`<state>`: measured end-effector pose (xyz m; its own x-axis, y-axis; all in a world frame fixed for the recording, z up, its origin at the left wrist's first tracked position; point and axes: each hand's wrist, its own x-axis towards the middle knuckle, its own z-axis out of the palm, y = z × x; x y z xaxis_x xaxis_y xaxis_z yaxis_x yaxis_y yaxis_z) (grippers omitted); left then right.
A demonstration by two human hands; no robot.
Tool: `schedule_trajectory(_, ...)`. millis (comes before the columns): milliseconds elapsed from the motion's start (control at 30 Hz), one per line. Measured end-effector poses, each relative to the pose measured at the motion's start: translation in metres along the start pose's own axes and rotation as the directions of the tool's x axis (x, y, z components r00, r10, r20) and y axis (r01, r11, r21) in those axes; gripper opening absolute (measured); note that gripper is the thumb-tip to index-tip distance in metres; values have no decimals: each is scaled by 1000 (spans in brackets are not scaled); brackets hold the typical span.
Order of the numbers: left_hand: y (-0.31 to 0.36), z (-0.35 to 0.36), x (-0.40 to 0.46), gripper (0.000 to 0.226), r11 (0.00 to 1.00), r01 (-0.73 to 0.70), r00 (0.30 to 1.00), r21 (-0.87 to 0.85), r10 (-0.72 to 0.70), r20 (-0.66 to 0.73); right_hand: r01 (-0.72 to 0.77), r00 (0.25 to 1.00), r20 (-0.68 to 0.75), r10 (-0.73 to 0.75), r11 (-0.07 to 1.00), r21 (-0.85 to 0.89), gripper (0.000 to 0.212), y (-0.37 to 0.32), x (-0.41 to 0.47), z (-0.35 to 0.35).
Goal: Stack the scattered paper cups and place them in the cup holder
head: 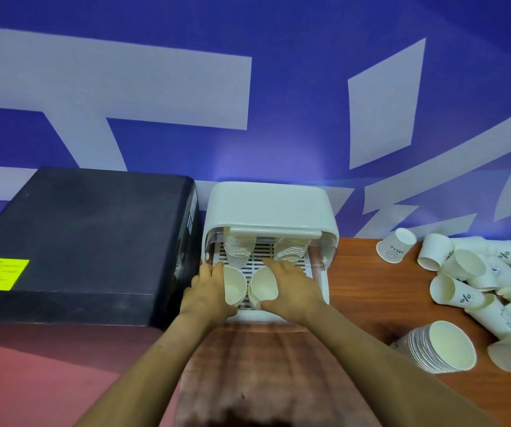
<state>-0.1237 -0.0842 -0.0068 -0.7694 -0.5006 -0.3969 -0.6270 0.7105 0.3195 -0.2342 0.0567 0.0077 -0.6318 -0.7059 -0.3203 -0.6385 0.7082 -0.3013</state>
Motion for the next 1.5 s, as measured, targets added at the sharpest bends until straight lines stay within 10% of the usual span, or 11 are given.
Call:
schedule_trajectory(633,61,-28,-80,36,908,-335,927,-254,268,-262,2,993,-111,27,968,253,46,42,-98,-32)
schedule_trajectory(1500,327,155,-195,29,923,-310,950,-229,309,-44,-116,989,-29,147,874,471,24,347,-299,-42)
